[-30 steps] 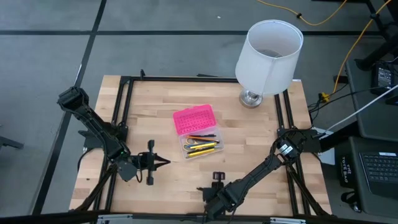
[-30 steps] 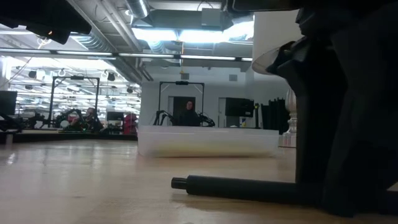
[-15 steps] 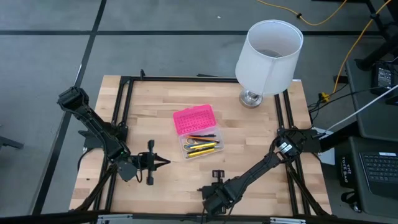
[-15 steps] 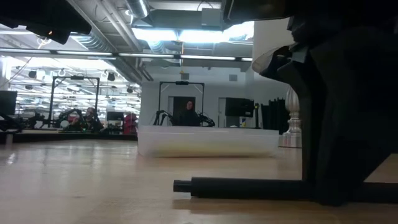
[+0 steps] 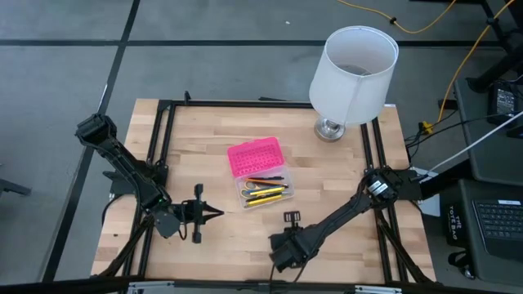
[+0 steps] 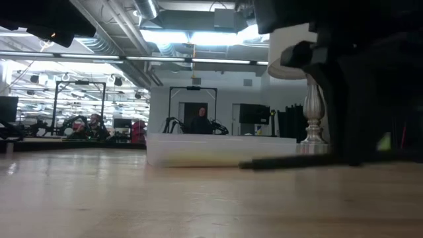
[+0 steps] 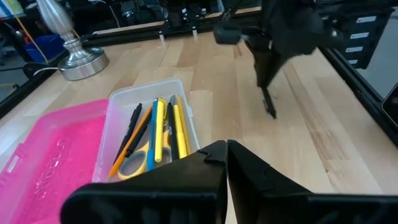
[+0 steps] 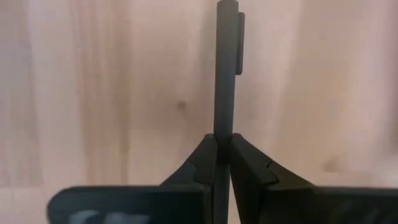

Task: Pick & place school supplies into a supply box
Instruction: Put the black pen into the pink supply box

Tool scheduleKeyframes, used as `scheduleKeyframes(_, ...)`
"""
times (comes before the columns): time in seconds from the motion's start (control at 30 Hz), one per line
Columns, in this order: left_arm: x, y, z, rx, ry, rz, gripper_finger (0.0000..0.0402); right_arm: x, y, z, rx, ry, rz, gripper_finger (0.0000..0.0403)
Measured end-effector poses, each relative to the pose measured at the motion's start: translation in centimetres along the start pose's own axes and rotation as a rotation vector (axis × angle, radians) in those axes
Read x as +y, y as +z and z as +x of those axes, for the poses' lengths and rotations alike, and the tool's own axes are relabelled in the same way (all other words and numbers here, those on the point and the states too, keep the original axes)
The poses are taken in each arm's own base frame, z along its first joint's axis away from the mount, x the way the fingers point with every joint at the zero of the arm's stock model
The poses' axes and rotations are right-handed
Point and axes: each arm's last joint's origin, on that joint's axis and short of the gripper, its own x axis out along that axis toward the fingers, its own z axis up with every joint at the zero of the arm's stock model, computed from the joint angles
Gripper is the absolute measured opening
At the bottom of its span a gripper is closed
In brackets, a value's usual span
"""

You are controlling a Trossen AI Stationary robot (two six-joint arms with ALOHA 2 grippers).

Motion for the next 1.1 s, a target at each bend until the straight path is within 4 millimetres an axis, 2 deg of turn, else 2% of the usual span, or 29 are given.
scheduleKeyframes(0.17, 0.0, 0.0, 0.0, 0.002, -0.007, -0.002, 0.0001, -1.1, -0.7, -1.0, -0.009, -0.039, -0.002, 0.0024)
scheduleKeyframes(0.33, -0.1, 0.0, 0.0, 0.015, -0.044, -0.013, 0.0003, -2.7, -2.4, -2.6, -0.112, -0.021, 0.036, 0.0029)
scheduleKeyframes(0.5, -0.1, -0.1, 0.0, 0.021, -0.050, -0.049, 0.0005, -4.7, -4.8, -4.3, -0.337, 0.079, 0.100, 0.0029)
scheduleKeyframes(0.83, -0.1, -0.1, 0.0, 0.017, -0.041, -0.051, 0.0002, -8.4, -10.1, -4.6, -0.758, 0.171, 0.162, 0.0031)
scheduleKeyframes(1.1, -0.1, -0.1, 0.0, 0.017, -0.042, -0.053, 0.0003, -9.8, -12.5, -5.3, -1.006, 0.238, 0.161, 0.0031)
